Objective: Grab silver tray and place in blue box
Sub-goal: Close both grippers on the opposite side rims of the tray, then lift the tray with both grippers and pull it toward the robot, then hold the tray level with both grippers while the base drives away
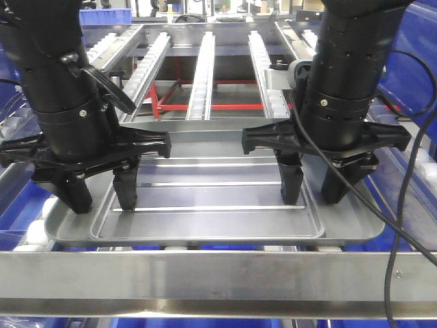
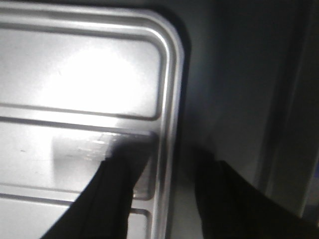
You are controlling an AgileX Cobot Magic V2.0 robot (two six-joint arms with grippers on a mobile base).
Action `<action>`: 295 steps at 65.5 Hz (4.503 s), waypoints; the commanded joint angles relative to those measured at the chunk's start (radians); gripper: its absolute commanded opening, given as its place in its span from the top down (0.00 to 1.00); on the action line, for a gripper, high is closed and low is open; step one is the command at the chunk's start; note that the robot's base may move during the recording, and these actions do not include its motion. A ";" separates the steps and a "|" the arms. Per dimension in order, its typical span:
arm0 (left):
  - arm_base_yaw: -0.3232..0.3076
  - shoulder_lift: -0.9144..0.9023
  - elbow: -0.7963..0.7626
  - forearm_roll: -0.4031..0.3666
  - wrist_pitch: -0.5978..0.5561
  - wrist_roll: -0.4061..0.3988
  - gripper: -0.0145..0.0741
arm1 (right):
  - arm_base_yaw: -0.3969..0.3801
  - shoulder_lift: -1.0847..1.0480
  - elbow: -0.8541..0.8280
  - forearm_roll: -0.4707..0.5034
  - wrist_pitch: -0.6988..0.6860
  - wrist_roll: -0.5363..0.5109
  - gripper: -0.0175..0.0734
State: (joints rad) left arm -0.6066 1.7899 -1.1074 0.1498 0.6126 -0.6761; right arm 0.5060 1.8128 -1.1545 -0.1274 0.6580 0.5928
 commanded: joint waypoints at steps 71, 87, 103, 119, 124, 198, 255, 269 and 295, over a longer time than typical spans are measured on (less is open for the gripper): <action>-0.007 -0.132 -0.116 -0.032 0.098 -0.008 0.95 | 0.008 -0.165 -0.087 -0.007 0.071 0.021 0.75; -0.058 -0.292 -0.051 0.008 0.168 -0.081 0.95 | 0.031 -0.294 -0.020 -0.007 0.123 0.058 0.75; -0.130 -0.438 0.123 0.043 0.187 -0.179 0.95 | 0.105 -0.432 0.160 -0.011 0.094 0.149 0.75; -0.227 -0.496 0.201 0.062 0.192 -0.275 0.95 | 0.162 -0.486 0.236 -0.019 0.098 0.216 0.75; -0.243 -0.499 0.203 0.068 0.192 -0.278 0.95 | 0.162 -0.486 0.239 -0.019 0.100 0.216 0.75; -0.245 -0.499 0.203 0.088 0.193 -0.272 0.95 | 0.163 -0.486 0.239 -0.046 0.103 0.208 0.75; -0.245 -0.499 0.203 0.088 0.193 -0.272 0.95 | 0.163 -0.486 0.239 -0.046 0.103 0.208 0.75; -0.245 -0.499 0.203 0.088 0.193 -0.272 0.95 | 0.163 -0.486 0.239 -0.046 0.103 0.208 0.75; -0.245 -0.499 0.203 0.088 0.191 -0.272 0.95 | 0.163 -0.486 0.239 -0.046 0.103 0.208 0.75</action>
State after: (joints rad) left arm -0.8450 1.3232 -0.8800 0.2078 0.8080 -0.9415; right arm 0.6747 1.3637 -0.8928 -0.1340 0.7674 0.8045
